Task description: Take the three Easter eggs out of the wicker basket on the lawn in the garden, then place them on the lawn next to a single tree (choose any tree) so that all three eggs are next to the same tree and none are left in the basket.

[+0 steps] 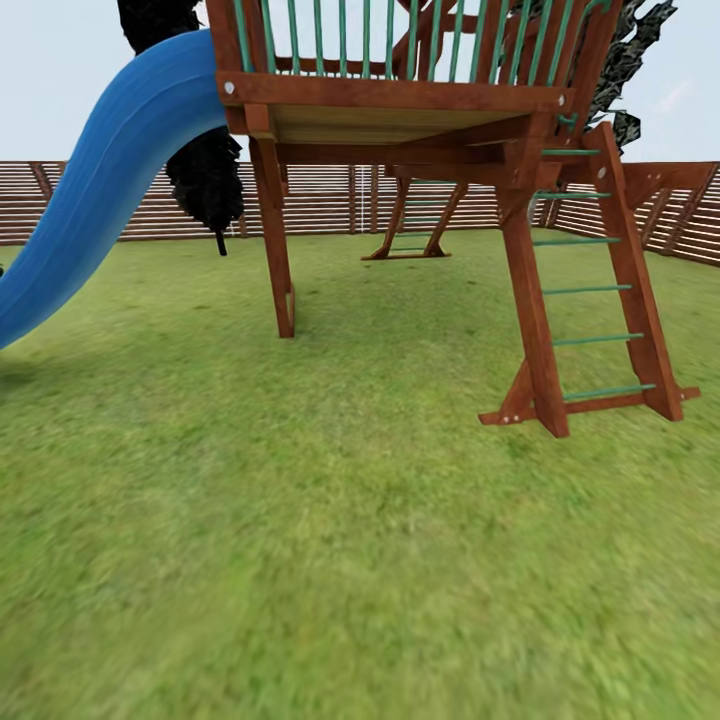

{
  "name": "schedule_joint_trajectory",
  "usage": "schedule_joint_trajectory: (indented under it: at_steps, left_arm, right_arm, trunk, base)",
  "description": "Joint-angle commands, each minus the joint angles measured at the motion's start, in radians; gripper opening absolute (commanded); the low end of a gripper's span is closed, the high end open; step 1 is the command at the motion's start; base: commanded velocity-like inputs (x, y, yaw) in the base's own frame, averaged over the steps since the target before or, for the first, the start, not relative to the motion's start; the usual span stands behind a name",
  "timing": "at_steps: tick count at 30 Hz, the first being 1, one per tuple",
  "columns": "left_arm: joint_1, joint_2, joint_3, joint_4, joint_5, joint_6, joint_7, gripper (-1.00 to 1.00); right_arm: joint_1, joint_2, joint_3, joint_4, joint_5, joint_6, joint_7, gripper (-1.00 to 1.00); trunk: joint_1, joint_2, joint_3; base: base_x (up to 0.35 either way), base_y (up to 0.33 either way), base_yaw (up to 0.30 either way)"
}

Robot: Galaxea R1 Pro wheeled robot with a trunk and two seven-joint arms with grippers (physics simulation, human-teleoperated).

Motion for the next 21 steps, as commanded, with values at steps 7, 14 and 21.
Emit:
schedule_joint_trajectory:
  at_steps: [7,14,21]
  left_arm:
    - [0.0,0.0,0.005,-0.001,0.001,-0.001,0.0,1.0]
    - [0.0,0.0,0.005,-0.001,0.001,-0.001,0.0,1.0]
    - [0.0,0.0,0.005,-0.001,0.001,-0.001,0.0,1.0]
  right_arm:
    - [-0.001,0.0,0.001,0.001,0.006,-0.003,0.002,1.0]
    - [-0.001,0.0,0.001,0.001,0.006,-0.003,0.002,1.0]
    - [-0.001,0.0,0.001,0.001,0.006,-0.003,0.001,1.0]
  trunk:
    - [0.001,0.0,-0.001]
    - [0.001,0.0,-0.001]
    - [0.001,0.0,-0.001]
  base:
    - [0.314,0.0,0.0]
    - [0.314,0.0,0.0]
    - [0.314,0.0,0.0]
